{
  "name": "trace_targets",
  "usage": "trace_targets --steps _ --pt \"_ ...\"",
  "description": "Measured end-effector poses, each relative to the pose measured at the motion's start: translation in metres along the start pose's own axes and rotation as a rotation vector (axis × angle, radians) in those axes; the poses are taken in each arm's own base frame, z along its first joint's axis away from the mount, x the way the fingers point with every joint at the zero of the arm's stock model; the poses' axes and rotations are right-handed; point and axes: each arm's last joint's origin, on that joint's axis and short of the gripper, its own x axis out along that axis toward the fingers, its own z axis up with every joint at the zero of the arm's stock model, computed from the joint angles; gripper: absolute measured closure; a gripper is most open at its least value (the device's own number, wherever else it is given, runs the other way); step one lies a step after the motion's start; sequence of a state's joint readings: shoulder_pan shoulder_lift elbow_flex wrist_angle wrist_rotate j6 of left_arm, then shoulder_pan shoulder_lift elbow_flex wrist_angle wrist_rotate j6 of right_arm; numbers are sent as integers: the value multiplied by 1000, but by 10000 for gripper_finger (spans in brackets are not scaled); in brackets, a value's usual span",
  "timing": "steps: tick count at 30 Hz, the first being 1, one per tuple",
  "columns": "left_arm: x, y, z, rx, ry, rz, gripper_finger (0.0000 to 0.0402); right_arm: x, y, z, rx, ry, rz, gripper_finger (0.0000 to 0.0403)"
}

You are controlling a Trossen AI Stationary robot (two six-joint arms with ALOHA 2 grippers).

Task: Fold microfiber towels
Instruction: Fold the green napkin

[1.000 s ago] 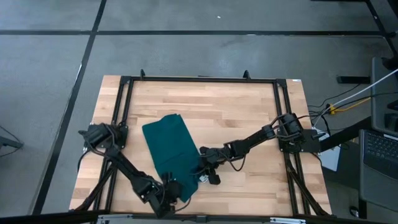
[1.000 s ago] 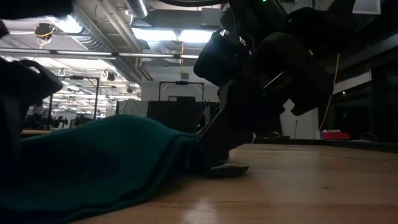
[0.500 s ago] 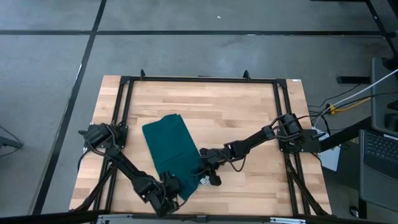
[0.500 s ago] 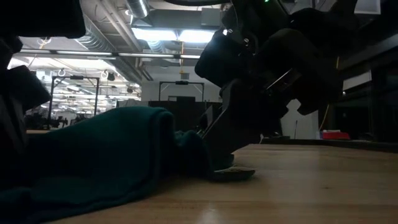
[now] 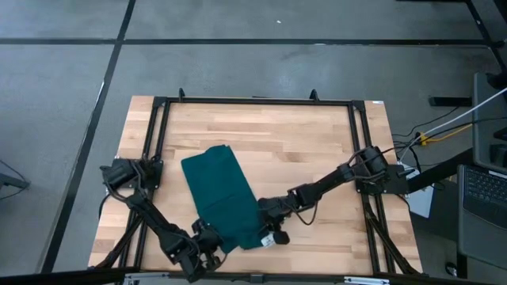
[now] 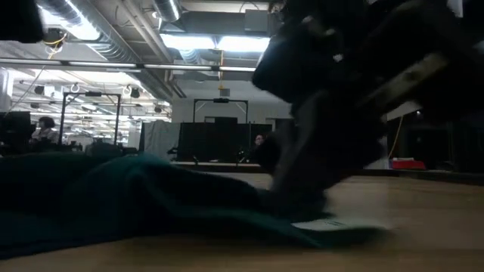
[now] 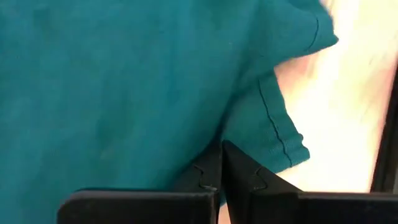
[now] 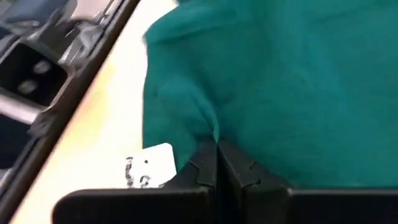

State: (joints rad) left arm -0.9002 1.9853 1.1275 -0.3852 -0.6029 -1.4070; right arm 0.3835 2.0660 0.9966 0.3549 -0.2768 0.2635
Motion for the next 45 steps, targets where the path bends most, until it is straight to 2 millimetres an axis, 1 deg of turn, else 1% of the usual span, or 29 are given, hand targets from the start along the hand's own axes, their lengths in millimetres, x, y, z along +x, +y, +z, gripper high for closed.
trace_targets --steps 3,6,8,10,12,14,17,20,22,25,28,30,35,39,42,45 --pt "-9 -3 0 -7 -21 -18 400 -7 14 3 -7 9 -2 400" --pt "-21 -12 8 -41 -78 -65 400 -22 33 18 -39 -45 2 401" --pt "-28 -19 15 -62 -131 -90 400 -34 42 26 -62 -69 -7 401" --pt "-34 -23 23 -78 -185 -101 400 -44 47 33 -75 -101 -18 401" --pt "-40 -23 33 -114 -227 -111 400 -55 46 43 -83 -150 -38 401" --pt "-43 -23 38 -158 -262 -110 400 -61 37 50 -90 -185 -63 402" --pt "-44 -19 43 -252 -305 -96 400 -65 18 52 -98 -171 -113 402" --pt "-44 -11 43 -361 -308 -50 400 -72 -4 55 -114 -162 -169 402" --pt "-46 -4 43 -403 -309 11 400 -78 -20 56 -120 -146 -185 402" --pt "-57 2 44 -442 -282 114 400 -86 -39 59 -135 -152 -184 402" --pt "-74 10 45 -490 -283 225 400 -92 -52 61 -159 -160 -174 402" --pt "-78 13 45 -501 -266 267 400 -97 -60 63 -173 -178 -169 403" --pt "-71 18 59 -541 -260 318 400 -110 -84 65 -188 -201 -206 403" --pt "-62 28 72 -549 -271 387 400 -121 -101 68 -186 -241 -191 403" --pt "-60 39 82 -571 -279 411 400 -130 -113 69 -190 -260 -190 403" --pt "-62 54 93 -582 -293 444 400 -138 -124 68 -180 -273 -171 403"
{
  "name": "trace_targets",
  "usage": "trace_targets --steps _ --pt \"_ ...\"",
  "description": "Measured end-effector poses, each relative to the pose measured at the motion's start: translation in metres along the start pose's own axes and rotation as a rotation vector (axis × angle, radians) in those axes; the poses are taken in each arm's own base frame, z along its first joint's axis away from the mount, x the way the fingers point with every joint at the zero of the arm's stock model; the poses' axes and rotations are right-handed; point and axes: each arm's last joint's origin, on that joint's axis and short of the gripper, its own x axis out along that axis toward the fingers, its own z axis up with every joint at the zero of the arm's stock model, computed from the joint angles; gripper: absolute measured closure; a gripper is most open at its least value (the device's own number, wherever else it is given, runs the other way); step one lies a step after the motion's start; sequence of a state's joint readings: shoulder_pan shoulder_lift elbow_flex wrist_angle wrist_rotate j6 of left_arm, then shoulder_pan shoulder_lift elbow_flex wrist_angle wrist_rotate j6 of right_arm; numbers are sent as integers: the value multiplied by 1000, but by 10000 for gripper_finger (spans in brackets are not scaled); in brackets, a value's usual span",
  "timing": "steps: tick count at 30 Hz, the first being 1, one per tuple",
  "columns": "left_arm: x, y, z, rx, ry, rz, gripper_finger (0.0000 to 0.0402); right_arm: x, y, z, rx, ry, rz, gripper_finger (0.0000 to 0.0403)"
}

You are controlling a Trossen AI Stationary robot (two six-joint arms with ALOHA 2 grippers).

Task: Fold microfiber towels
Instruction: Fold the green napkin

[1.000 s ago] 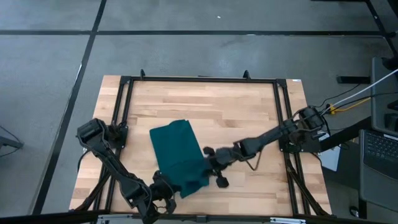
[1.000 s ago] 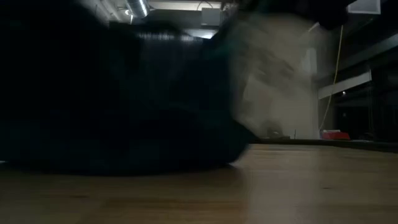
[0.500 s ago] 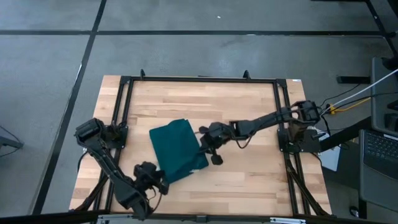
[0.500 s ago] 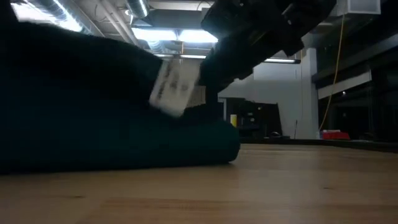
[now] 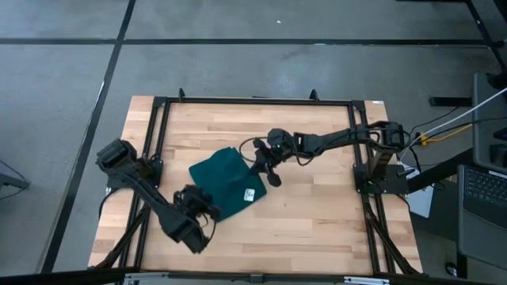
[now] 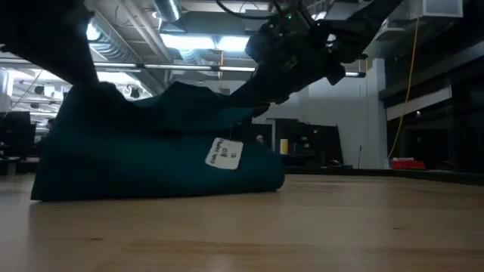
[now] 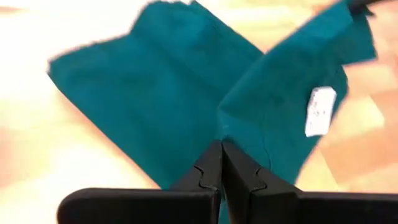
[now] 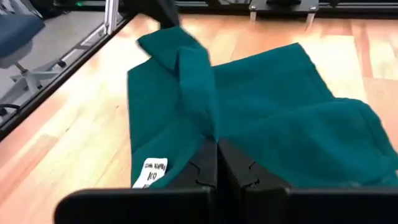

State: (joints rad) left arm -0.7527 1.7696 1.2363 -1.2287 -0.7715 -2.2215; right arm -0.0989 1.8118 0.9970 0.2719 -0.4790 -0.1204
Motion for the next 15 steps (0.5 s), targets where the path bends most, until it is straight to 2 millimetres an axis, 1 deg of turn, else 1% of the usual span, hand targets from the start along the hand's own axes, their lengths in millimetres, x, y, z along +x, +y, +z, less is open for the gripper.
trace_targets --steps 3,5,8,10,15 --pt "4 10 18 -21 -4 17 400 -4 -8 3 -6 -20 10 403" --pt "6 18 26 -27 -6 30 400 -6 -12 11 -31 -41 7 403" --pt "8 27 35 -26 4 59 400 -8 -17 22 -72 -73 -6 403" --pt "10 31 38 -11 1 85 400 -9 -23 25 -82 -83 -14 403" --pt "14 39 40 6 -5 115 400 -8 -42 13 -47 -70 -20 403"
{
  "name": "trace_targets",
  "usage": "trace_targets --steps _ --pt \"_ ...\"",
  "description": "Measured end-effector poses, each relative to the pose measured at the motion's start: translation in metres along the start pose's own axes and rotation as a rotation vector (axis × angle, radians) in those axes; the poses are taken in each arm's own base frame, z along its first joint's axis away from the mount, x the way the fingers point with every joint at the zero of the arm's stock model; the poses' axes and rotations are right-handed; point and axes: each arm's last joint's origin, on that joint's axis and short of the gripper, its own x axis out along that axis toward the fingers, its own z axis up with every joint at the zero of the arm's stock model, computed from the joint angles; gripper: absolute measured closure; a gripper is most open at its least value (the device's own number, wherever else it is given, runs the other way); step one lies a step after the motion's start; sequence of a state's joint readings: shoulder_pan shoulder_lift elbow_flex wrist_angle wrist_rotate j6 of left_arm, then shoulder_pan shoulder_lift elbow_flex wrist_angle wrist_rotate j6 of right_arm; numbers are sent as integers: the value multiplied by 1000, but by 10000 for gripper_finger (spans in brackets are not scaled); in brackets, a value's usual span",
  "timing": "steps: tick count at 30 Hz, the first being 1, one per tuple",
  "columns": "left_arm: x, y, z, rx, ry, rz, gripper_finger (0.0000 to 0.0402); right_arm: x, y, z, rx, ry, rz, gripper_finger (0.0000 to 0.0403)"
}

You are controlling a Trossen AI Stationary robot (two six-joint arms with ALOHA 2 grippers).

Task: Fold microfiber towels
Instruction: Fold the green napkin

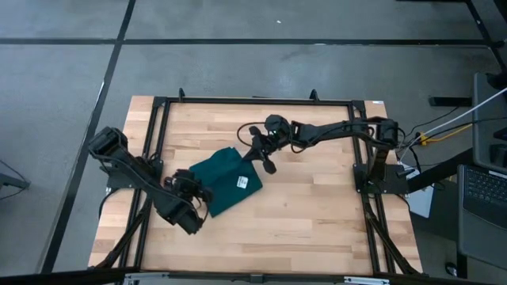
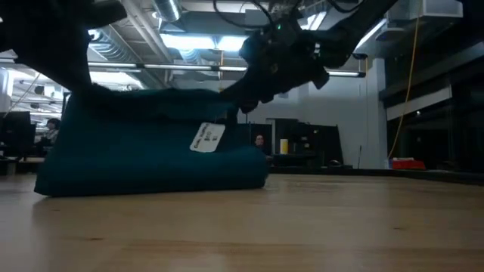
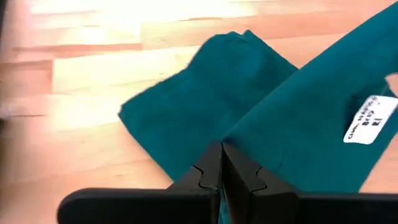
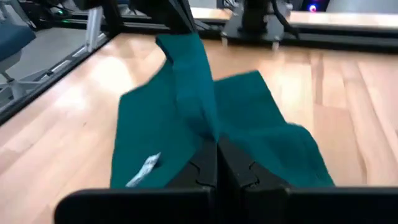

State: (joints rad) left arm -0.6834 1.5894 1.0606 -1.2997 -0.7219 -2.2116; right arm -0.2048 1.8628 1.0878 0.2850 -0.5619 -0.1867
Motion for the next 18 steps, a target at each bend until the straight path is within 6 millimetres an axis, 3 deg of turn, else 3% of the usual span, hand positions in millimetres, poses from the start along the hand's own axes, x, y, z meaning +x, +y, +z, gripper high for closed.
trace_targets --steps 12,18 --pt "15 5 6 99 -8 89 400 -10 -24 3 -9 -100 -54 397" --pt "16 11 12 147 -62 141 391 -19 -36 3 33 -128 -112 333"
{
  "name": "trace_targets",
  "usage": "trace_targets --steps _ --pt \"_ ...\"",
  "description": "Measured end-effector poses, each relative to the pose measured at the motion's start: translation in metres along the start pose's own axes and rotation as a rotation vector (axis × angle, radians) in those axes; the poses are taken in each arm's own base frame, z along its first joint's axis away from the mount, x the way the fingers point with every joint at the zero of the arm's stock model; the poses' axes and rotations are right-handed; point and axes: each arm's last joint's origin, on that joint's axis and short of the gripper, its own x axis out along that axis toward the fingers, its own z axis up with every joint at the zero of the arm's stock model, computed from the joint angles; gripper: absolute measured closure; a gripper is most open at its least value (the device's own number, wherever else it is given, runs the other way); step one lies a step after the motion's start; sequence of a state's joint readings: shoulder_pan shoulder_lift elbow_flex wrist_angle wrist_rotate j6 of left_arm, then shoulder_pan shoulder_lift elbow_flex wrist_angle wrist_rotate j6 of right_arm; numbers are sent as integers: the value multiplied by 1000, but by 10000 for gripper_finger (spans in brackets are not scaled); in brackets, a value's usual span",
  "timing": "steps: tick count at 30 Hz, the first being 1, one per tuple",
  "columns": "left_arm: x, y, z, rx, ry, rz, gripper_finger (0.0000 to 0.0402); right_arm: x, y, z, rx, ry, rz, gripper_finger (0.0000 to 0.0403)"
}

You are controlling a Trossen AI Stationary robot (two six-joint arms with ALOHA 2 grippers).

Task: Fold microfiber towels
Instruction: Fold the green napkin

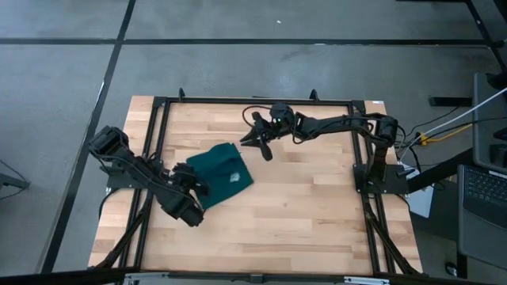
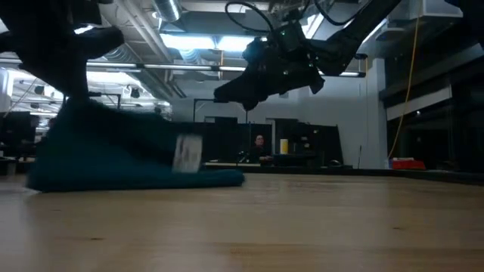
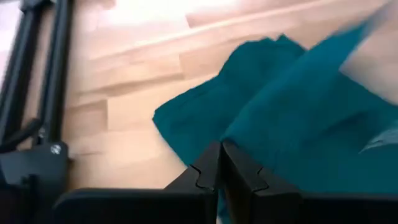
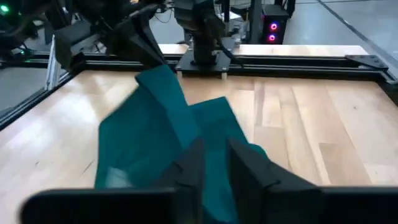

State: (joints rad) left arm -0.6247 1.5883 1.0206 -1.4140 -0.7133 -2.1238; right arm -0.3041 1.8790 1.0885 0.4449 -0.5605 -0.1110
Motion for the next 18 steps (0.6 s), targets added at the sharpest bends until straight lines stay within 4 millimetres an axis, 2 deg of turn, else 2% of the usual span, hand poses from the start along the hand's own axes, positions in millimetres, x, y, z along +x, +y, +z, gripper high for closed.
trace_targets --steps 5,8,12,15,18 --pt "2 -2 4 -26 -69 -29 379 5 -5 -10 59 0 16 269" --pt "8 -3 10 -27 -74 2 380 8 -2 -13 86 7 47 248" --pt "22 1 25 -68 -71 69 385 19 18 -14 102 26 133 245" --pt "31 10 37 -98 -14 102 386 28 36 -13 88 32 182 258" --pt "35 21 46 -27 82 143 387 36 51 -12 43 40 155 280"
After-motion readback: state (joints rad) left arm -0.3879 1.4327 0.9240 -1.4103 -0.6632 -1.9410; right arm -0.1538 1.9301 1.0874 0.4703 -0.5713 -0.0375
